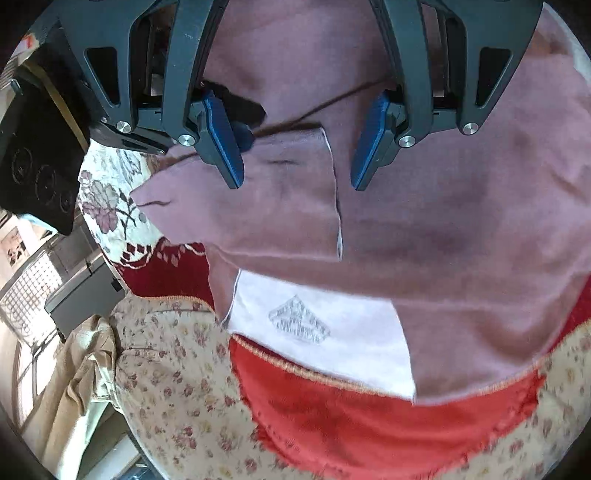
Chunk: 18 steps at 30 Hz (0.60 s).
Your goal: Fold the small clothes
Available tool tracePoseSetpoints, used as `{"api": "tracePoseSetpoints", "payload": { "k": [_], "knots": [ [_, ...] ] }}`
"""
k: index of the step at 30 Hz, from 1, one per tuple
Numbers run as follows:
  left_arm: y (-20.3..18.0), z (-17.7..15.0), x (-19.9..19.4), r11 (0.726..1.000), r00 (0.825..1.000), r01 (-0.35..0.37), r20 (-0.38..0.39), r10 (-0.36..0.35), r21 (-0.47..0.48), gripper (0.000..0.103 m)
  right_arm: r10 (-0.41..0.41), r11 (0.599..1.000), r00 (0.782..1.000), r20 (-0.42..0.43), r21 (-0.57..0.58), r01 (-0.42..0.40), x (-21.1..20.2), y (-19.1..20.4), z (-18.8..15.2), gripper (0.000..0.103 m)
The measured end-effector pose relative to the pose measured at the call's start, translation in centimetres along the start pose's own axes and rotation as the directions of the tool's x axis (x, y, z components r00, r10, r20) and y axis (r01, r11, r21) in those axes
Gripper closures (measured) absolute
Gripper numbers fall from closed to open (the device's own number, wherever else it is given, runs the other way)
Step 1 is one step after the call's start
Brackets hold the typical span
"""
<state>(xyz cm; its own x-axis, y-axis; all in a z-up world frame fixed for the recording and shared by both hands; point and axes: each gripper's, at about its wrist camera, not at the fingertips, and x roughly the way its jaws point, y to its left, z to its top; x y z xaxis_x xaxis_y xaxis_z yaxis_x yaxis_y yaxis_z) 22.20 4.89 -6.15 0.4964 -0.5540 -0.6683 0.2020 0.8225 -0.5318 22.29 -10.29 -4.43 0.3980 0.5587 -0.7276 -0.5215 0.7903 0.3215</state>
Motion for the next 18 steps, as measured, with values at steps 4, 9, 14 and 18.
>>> {"api": "tracePoseSetpoints", "payload": {
  "k": [4,9,14,18],
  "knots": [
    [-0.3,0.3,0.5,1.0,1.0,0.013,-0.004,-0.013,0.009,0.043,-0.038,0.999,0.999,-0.04,-0.021,0.037,-1.4,-0.9,-0.7,0.086],
    [1.2,1.2,1.3,0.995,0.999,0.034,0.002,-0.034,-0.09,0.043,-0.088,0.996,0.996,0.03,0.008,0.088,-4.8,-2.9,-0.8,0.086],
    [0.5,1.4,2.0,0.997,0.999,0.036,0.004,-0.036,-0.074,0.036,-0.134,0.989,0.982,0.136,0.087,0.123,-8.5,-5.6,-0.2,0.086],
    [0.2,1.4,2.0,0.997,0.999,0.048,0.002,-0.048,-0.061,0.056,-0.255,0.958,0.945,0.204,0.182,0.219,-12.2,-8.8,1.0,0.086]
  ]
}}
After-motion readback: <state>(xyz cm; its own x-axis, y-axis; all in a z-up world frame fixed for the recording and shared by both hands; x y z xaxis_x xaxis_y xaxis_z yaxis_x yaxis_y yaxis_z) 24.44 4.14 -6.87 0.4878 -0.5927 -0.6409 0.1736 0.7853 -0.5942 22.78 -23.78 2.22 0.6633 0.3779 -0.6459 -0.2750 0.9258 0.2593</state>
